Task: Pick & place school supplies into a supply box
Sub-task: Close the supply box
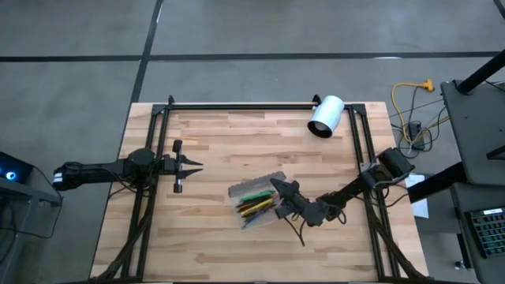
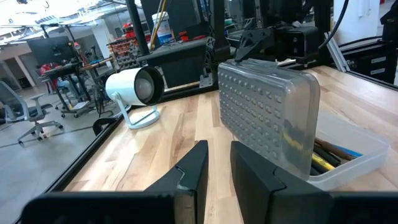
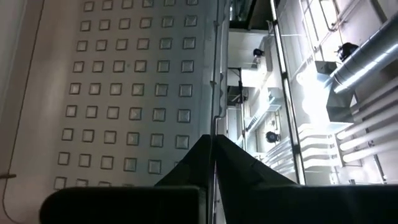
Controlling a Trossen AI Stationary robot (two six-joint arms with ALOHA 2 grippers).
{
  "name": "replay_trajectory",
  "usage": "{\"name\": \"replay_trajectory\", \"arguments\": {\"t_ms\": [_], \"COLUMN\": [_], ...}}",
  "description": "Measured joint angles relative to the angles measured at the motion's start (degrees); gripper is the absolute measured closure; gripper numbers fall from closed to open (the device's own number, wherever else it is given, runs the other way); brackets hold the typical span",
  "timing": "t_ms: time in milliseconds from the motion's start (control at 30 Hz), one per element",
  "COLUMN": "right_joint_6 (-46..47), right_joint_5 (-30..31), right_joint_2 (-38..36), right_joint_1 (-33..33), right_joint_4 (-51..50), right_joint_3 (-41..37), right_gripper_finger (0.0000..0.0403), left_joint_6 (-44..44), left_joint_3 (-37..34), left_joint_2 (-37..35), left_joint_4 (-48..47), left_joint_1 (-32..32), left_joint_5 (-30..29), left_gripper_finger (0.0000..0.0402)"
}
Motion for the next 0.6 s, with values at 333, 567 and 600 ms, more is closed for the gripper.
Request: {"name": "replay_trajectory", "arguments": {"t_ms": [333,567,600], "right_joint_6": [-1.58,-5.04,-5.83], "right_joint_5": [-3.4,-3.79,-3.81], "right_joint_2": [0.0,0.0,0.0], "right_joint_1": [-2.68,-4.96,-4.96], "right_joint_4": [3.3,10.94,12.59], "right_joint_3": [-0.77,-3.11,-3.49], "right_gripper_finger": [0.0394,0.0394,0.0395], "left_joint_6": [0.0,-0.01,0.0], "left_joint_3": [0.0,0.0,0.0], "left_joint_2": [-0.01,0.0,0.0], "left_joint_4": [0.01,0.01,-0.01], "left_joint_1": [0.01,0.01,0.01], "left_joint_5": [0.01,0.0,0.0], "left_gripper_finger": [0.0348,0.0348,0.0348]}}
